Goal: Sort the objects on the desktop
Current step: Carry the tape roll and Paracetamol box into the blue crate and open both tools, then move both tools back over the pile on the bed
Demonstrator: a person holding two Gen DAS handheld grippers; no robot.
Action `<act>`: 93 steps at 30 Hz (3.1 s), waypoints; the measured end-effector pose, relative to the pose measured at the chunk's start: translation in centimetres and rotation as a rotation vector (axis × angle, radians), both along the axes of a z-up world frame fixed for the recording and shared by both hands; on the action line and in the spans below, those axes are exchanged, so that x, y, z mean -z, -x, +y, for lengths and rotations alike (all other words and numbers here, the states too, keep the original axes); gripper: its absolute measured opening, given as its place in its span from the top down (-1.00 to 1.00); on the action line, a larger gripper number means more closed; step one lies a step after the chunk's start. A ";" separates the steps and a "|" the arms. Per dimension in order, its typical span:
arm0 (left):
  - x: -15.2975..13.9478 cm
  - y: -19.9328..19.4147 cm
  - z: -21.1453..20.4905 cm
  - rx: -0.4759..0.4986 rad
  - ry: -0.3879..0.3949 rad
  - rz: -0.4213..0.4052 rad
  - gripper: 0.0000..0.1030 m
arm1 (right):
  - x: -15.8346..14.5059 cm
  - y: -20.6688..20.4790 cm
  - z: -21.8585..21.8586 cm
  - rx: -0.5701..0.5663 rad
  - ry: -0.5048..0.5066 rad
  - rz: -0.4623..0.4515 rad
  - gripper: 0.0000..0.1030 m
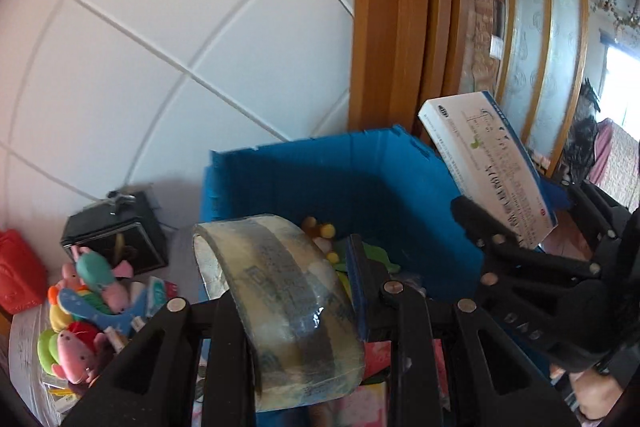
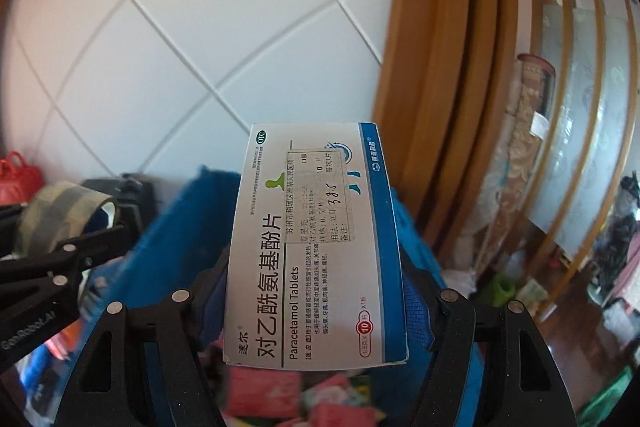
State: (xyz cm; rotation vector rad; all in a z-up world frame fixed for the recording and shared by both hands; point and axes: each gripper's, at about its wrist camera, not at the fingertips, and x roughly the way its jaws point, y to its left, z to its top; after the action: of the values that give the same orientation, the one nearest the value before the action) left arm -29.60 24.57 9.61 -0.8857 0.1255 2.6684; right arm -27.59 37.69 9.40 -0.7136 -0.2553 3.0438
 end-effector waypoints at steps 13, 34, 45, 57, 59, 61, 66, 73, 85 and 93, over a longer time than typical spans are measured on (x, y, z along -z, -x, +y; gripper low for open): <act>11.4 8.7 7.2 -0.042 0.200 -0.376 0.49 | 11.9 8.3 5.6 0.126 -0.033 -0.368 -0.39; 13.4 8.4 6.4 -0.088 0.313 -0.433 -0.13 | 14.5 9.3 7.0 0.160 -0.052 -0.497 -0.99; 6.8 3.4 4.0 -0.102 0.213 -0.269 -0.14 | 10.2 5.0 7.0 0.091 -0.054 -0.440 -0.99; -0.7 -9.9 -8.3 -0.208 -0.021 0.090 -0.28 | 2.8 -6.8 2.4 -0.088 0.123 -0.120 -1.00; -0.4 -11.4 -11.1 -0.238 -0.042 0.110 -0.28 | 2.9 -7.8 0.4 -0.137 0.144 -0.100 -1.00; 0.1 -12.5 -13.7 -0.256 -0.061 0.113 -0.28 | 3.3 -8.7 -2.5 -0.193 0.148 -0.088 -1.00; 2.1 -15.2 -21.3 -0.381 -0.037 0.136 -0.28 | 4.0 -10.7 -8.7 -0.317 0.172 -0.064 -1.00; 6.3 -17.3 -32.3 -0.512 -0.027 0.029 -0.28 | 3.4 -13.7 -16.8 -0.474 0.231 0.014 -1.00; 19.3 -19.2 -45.8 -0.640 0.020 -0.218 -0.28 | 14.5 -11.4 -30.4 -0.518 0.239 -0.330 -1.00; 28.0 -19.2 -47.8 -0.511 0.001 -0.397 -0.28 | 26.1 -11.4 -33.7 -0.332 0.260 -0.612 -1.00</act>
State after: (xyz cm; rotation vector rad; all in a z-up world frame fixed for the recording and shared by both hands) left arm -10.37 -23.20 -18.39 -1.6082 -0.2229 2.8568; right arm -16.16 4.00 -16.69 -1.7819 0.0364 3.0830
